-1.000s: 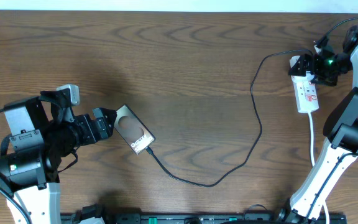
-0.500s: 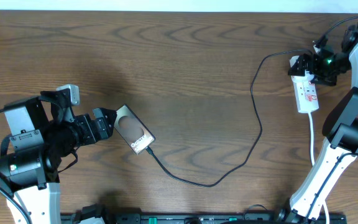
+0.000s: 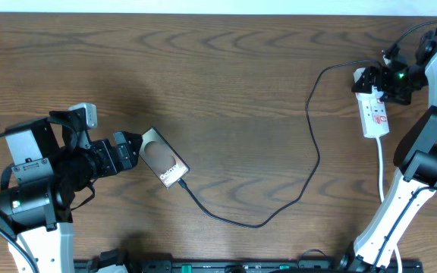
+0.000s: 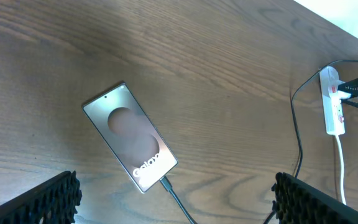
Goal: Plug charger to phone and switch on socket
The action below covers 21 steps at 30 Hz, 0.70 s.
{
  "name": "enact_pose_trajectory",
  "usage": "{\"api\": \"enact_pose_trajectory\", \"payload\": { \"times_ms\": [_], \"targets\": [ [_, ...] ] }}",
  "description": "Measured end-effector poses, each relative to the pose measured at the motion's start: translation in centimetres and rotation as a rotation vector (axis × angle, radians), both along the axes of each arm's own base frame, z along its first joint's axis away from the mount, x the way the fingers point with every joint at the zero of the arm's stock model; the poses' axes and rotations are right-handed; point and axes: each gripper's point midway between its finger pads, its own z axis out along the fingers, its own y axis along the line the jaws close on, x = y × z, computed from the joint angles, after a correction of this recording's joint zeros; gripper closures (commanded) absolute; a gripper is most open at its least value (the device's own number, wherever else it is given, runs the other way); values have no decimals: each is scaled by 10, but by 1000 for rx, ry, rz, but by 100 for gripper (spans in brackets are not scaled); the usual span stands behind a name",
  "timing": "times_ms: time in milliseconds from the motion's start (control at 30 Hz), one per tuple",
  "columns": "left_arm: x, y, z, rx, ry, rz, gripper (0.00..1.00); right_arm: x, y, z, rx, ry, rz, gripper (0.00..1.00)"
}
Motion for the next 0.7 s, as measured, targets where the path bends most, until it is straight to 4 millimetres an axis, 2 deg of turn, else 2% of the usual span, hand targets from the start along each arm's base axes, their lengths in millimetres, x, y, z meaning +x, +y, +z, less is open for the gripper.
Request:
{"api": "enact_pose_trajectory", "payload": {
  "times_ms": [700],
  "targets": [
    [0, 0, 0, 0, 1, 0, 2, -4, 6, 3, 39, 14, -15, 1]
  ]
}}
